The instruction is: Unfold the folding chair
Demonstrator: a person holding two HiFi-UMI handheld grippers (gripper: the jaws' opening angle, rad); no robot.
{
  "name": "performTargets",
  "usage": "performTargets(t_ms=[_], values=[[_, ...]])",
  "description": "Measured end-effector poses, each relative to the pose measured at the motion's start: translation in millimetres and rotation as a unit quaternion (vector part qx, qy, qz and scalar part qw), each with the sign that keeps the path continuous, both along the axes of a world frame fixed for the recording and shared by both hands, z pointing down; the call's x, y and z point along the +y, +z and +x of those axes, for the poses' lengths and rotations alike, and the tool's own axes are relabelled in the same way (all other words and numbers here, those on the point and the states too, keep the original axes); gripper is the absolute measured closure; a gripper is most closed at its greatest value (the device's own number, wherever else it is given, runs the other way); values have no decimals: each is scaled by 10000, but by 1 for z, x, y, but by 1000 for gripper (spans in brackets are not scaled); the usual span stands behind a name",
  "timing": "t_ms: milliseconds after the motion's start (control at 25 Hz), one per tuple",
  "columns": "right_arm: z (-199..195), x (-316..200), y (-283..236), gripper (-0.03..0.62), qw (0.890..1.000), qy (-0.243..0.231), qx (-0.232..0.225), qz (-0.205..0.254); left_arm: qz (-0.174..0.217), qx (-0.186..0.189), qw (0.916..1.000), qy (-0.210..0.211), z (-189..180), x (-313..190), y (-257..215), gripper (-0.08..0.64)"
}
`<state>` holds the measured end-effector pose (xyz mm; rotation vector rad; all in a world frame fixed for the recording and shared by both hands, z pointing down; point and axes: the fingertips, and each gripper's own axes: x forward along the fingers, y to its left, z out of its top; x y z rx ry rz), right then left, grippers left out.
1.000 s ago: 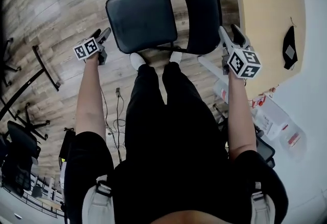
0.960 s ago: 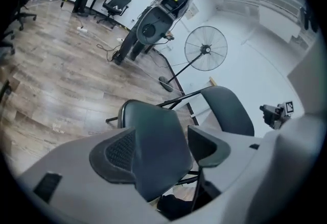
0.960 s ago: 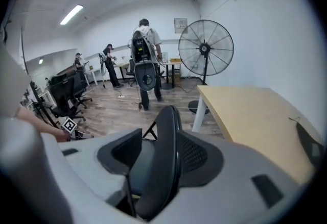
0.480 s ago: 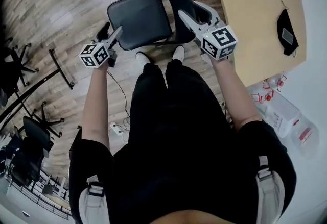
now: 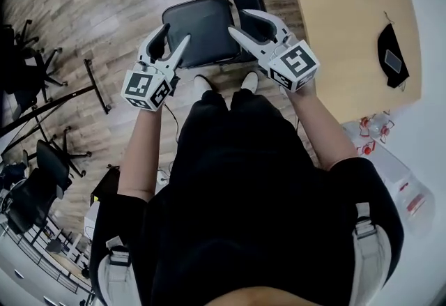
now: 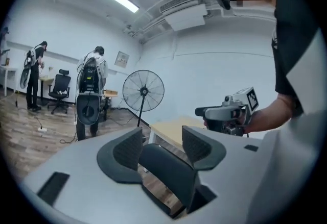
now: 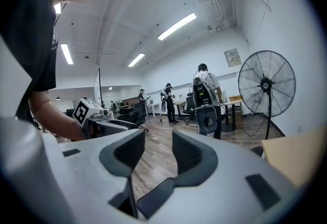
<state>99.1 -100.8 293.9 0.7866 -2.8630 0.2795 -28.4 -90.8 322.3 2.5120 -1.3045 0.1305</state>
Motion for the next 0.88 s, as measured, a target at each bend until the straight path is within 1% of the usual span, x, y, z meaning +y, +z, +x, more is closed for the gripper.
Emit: performTargets(t_ms=[120,280,400,600,680,760,880], values=[[-7,15,-23,436,9993,-298,-113,184,313,-75,9995,5,13,12,-36,357],[-14,31,-48,476,9978,-513,-294,300,537,-71,9985,-11,26,30,-71,393],[-20,37,-65,516,9963,-616,-457,391,688,-57,9976,61,33,40,-89,443],[-29,42,-80,546,9945,-750,-487,537,855,-96,9963,17,36,48,-104,544],[-31,45,-82,560,9943,-781,-479,541,908,-114,9958,-37,34,51,-107,559],[-31,47,-82,591,9944,-793,-438,541,986,-136,9950,-93,33,52,-109,565],[-31,47,-83,592,9946,-755,-382,608,1050,-221,9942,-120,33,52,-108,566]])
